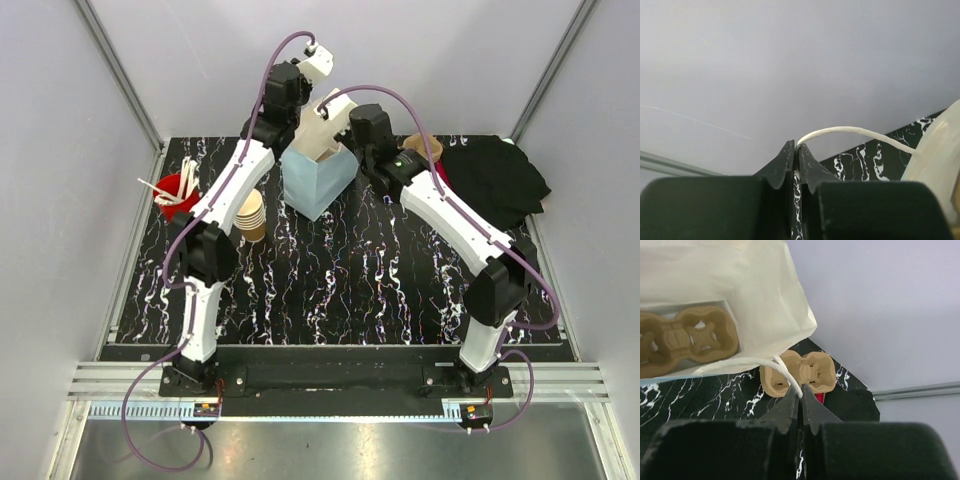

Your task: Pack the takeout coffee

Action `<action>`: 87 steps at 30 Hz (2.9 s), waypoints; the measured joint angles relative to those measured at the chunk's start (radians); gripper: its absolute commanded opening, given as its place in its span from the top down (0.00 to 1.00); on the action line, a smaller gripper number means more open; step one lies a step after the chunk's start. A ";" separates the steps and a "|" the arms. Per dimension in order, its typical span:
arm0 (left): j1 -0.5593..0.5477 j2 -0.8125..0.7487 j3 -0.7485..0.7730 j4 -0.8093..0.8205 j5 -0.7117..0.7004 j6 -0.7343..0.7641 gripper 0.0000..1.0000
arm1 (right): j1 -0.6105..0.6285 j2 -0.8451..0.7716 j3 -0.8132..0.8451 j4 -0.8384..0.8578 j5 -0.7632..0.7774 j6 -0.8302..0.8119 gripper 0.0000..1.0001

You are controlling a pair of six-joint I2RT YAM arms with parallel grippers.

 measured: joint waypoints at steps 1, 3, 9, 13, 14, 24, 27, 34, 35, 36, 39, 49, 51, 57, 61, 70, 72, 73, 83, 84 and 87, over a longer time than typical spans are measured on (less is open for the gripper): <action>0.000 0.009 0.003 0.018 -0.004 0.006 0.84 | -0.005 0.006 0.005 0.010 0.006 0.007 0.93; -0.001 0.027 0.013 0.049 -0.009 0.018 0.81 | -0.011 0.014 0.006 0.029 0.017 0.018 0.92; -0.003 0.078 0.038 0.120 -0.035 0.056 0.54 | -0.016 0.038 0.010 0.053 0.024 0.039 0.80; -0.003 0.092 0.038 0.159 -0.063 0.071 0.30 | -0.017 0.053 0.018 0.054 0.025 0.051 0.61; -0.003 0.092 0.038 0.169 -0.069 0.074 0.26 | -0.017 0.054 0.018 0.055 0.025 0.054 0.55; 0.022 0.034 -0.021 0.177 -0.102 0.015 0.01 | -0.018 0.033 0.036 0.035 0.020 0.089 0.00; 0.043 -0.072 -0.121 0.142 -0.100 -0.021 0.01 | -0.018 -0.003 0.036 0.015 0.015 0.096 0.00; 0.091 -0.418 -0.353 0.044 -0.058 -0.090 0.01 | -0.018 -0.182 -0.018 -0.002 -0.006 0.111 0.00; 0.096 -0.460 -0.370 0.024 -0.044 -0.099 0.01 | -0.018 -0.217 -0.037 -0.004 -0.013 0.113 0.00; 0.097 -0.502 -0.386 -0.002 -0.027 -0.108 0.01 | -0.018 -0.252 -0.058 -0.006 -0.019 0.114 0.00; 0.114 -0.603 -0.446 -0.069 0.027 -0.132 0.01 | -0.019 -0.340 -0.123 -0.024 -0.056 0.114 0.00; 0.174 -0.742 -0.678 -0.370 0.241 -0.148 0.01 | -0.028 -0.529 -0.414 -0.184 -0.275 0.074 0.00; 0.201 -0.753 -0.724 -0.405 0.288 -0.150 0.01 | -0.029 -0.550 -0.483 -0.222 -0.309 0.064 0.00; 0.270 -0.809 -0.832 -0.454 0.426 -0.150 0.01 | -0.032 -0.562 -0.673 -0.294 -0.380 0.036 0.00; 0.276 -0.815 -0.852 -0.468 0.540 -0.145 0.01 | -0.033 -0.562 -0.752 -0.311 -0.413 0.024 0.00; 0.276 -0.779 -0.892 -0.496 0.736 -0.096 0.01 | -0.035 -0.562 -0.820 -0.256 -0.431 0.022 0.00; 0.276 -0.753 -0.893 -0.499 0.760 -0.093 0.01 | -0.035 -0.562 -0.835 -0.248 -0.431 0.023 0.01; 0.276 -0.738 -0.893 -0.501 0.769 -0.093 0.01 | -0.036 -0.562 -0.840 -0.247 -0.431 0.023 0.00; 0.276 -0.610 -0.893 -0.535 0.814 -0.097 0.20 | -0.036 -0.567 -0.851 -0.230 -0.431 0.026 0.00; 0.276 -0.604 -0.893 -0.536 0.816 -0.100 0.23 | -0.036 -0.567 -0.851 -0.228 -0.431 0.026 0.00; 0.276 -0.581 -0.886 -0.544 0.827 -0.104 0.30 | -0.036 -0.567 -0.851 -0.225 -0.431 0.026 0.00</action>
